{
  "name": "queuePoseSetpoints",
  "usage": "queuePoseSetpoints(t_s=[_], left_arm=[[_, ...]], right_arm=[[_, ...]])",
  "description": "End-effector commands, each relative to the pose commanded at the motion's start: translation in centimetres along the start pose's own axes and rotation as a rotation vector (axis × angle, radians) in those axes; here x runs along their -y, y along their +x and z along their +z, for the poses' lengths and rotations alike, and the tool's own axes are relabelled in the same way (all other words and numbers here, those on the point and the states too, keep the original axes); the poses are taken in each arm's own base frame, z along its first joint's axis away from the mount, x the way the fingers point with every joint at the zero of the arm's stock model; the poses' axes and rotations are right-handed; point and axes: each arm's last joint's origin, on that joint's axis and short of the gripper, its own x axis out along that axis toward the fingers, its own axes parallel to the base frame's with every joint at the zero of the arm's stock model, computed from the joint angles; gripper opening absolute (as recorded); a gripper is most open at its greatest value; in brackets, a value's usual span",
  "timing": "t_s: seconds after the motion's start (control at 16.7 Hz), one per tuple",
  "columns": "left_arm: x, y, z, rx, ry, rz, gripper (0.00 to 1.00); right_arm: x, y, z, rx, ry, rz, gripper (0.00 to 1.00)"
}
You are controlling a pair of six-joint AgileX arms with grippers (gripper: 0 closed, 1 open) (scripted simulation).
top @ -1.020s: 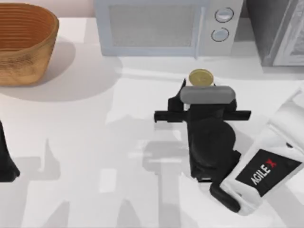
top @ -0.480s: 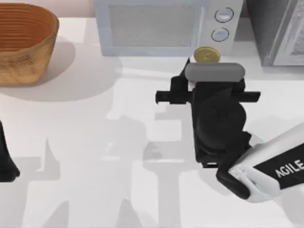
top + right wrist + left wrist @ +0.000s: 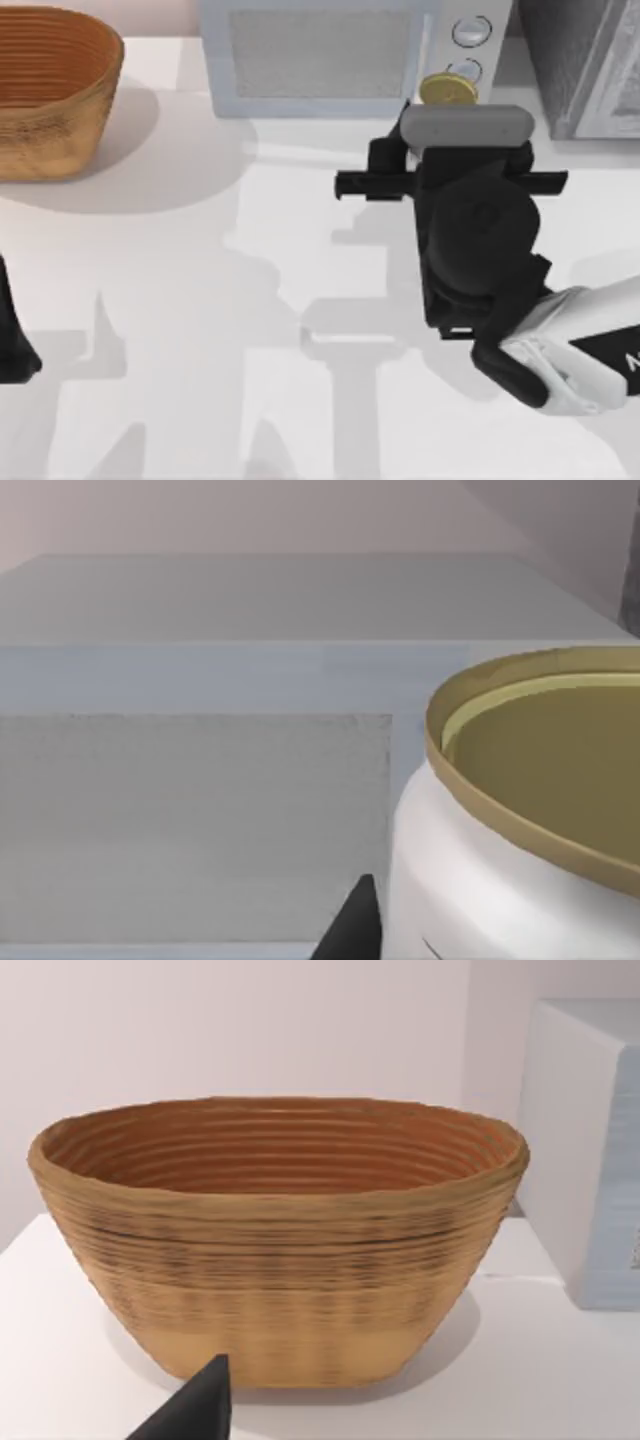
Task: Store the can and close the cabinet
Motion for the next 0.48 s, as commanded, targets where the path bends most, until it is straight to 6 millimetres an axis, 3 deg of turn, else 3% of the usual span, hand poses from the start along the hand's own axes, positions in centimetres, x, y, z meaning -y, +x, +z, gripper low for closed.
queuePoseSetpoints(t_s=[0.24,0.48], left_arm=[[0.0,0.0,0.0,0.0,0.0,0.0,1.0],[0.0,0.0,0.0,0.0,0.0,0.0,1.0]], right_arm=[[0.2,0.3,0.3,0.009,0.008,-0.008,0.0],[3.0,1.0,4.1,0.072,0.036,-0.042,0.0]])
